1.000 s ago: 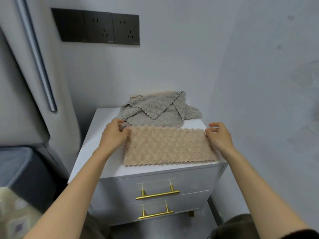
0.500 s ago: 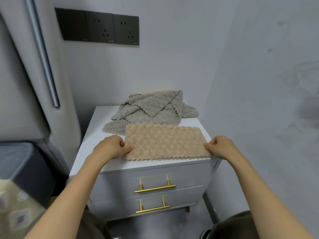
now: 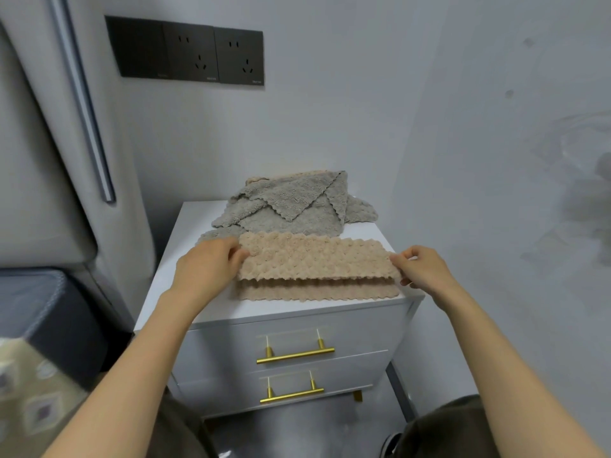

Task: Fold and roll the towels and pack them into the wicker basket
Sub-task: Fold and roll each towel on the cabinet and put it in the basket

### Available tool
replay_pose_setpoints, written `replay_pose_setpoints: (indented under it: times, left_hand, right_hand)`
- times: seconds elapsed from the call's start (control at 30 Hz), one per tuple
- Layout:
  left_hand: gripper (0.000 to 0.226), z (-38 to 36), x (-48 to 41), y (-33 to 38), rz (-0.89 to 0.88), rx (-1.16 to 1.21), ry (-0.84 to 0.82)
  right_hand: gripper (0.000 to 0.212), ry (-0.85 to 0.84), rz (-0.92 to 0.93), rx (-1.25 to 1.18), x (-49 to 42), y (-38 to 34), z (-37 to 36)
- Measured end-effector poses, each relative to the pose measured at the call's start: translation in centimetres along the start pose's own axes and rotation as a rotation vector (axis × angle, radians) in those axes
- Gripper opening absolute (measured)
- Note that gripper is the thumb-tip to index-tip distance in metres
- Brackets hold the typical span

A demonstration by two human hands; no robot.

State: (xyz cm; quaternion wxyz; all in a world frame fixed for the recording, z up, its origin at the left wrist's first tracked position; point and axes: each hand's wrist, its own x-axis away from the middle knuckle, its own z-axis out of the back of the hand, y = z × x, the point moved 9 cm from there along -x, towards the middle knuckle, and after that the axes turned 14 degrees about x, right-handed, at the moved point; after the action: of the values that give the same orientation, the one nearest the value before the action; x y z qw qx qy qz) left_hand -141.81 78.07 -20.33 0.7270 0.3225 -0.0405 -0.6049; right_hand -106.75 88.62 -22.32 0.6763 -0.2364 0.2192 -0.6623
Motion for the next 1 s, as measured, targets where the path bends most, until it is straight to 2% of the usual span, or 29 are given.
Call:
replay_pose_setpoints:
  times: [0.13,0.27,0.4,0.53,0.7,0.77,0.9,0.97,1.0]
  left_hand:
    - [0.032,-1.2,0.1,-0.8,0.042,0.019,-0.078]
    - [0.033,-2.4,0.4,-2.0,0.137,-0.09,-0.195]
    - [0.041,-2.8,0.4,-2.4,0.197,-0.076,-0.217]
    - [0.056,-3.8,0.5,-2.7,0.298,0.033,-0.248]
    - [0.053,-4.7,0.5,-2.9,0.369,0.023,-0.354]
    - [0.055,-4.8,0.8,-2.5,0.37,0.054,-0.427]
    - [0.06,-5.6,2.3,-0.7,0.344,0.15,-0.602]
    - [0.06,-5.3,2.4,-0.4,0.334,0.095,-0.577]
    - [0.058,-4.7,2.1,-0.3,0.302,0.042,-0.5]
  right_hand:
    - [0.023,-0.006,0.035,0.177,0.0,0.3,-0.5]
    - [0.023,-0.017,0.052,0.268,0.1,0.4,-0.9]
    - [0.019,-0.007,0.02,0.325,-0.1,0.8,-1.3]
    - [0.043,-0.102,-0.027,0.361,-0.2,0.8,-2.6]
    - [0.032,-0.173,-0.036,0.413,-0.3,0.7,-3.6]
    - [0.025,-0.147,-0.04,0.394,-0.4,0.8,-2.9]
    - [0.012,0.037,-0.033,0.437,-0.4,0.9,-0.4]
    - [0.014,0.118,-0.012,0.442,-0.5,0.9,0.3]
    - [0.015,0.152,0.006,0.43,-0.7,0.8,0.6]
